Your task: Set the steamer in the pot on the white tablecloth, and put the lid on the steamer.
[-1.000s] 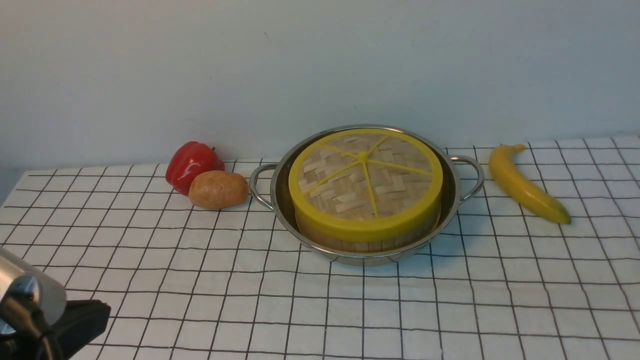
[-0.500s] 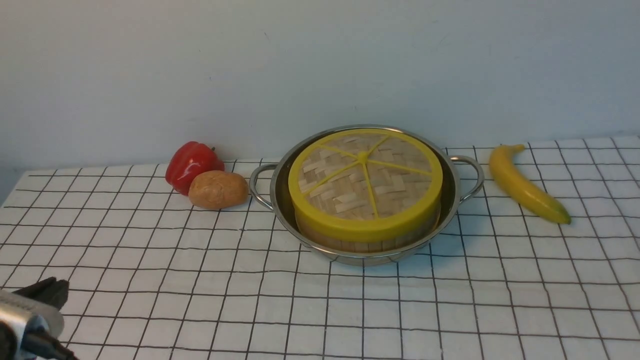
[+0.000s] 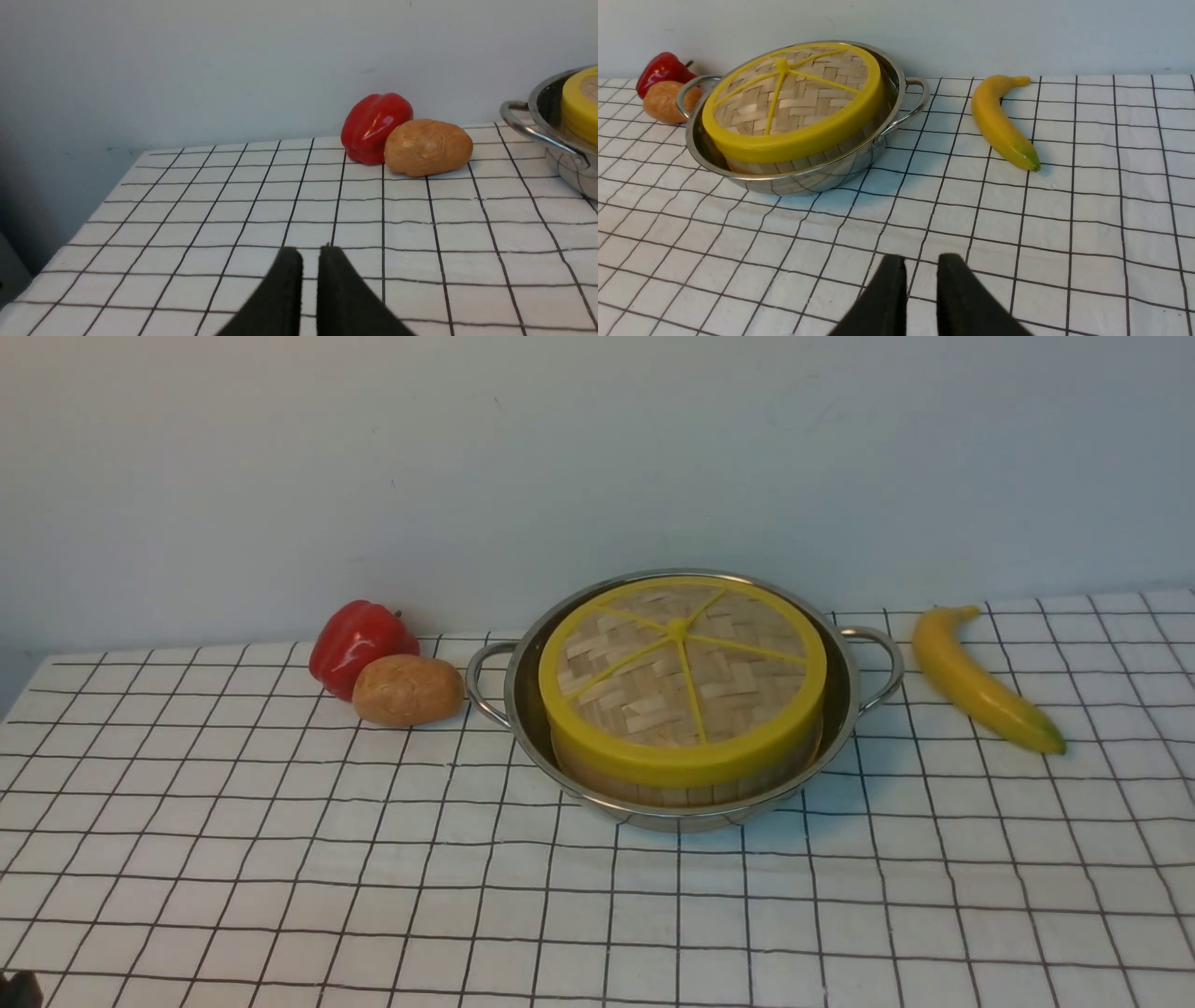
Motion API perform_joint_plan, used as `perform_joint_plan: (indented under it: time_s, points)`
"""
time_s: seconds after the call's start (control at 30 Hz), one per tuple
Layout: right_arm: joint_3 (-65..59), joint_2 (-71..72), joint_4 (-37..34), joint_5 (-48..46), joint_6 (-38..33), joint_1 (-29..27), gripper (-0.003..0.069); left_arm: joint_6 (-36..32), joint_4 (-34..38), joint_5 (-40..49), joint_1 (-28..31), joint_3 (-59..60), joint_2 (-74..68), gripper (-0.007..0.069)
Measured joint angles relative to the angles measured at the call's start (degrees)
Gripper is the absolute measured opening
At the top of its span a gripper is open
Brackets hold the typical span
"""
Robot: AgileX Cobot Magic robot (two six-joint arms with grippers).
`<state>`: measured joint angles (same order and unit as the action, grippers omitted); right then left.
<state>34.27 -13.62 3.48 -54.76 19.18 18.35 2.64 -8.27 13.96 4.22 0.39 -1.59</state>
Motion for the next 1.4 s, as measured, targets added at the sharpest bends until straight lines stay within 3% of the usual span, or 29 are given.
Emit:
perform_joint_plan:
  time_s: [0.13,1.0,1.17,1.4]
  points:
    - [0.0,0.0,-0.4,0.0,0.0,0.0,0.0136,0.1,-0.6,3.1,0.0,0.0,1.3,0.0054]
    - [-0.6,0.1,0.9,1.0,-1.5,-1.5,0.0222,0.2,-0.9,3.1,0.0,0.0,1.6,0.0108]
    - [-8.8,2.3,5.1,12.0,-2.6,-10.3,0.0237,0.2,-1.0,3.1,0.0,0.0,1.6,0.0117]
    - [-23.5,9.2,7.5,28.6,-2.9,-17.3,0.0239,0.2,-1.0,3.1,0.0,0.0,1.6,0.0126]
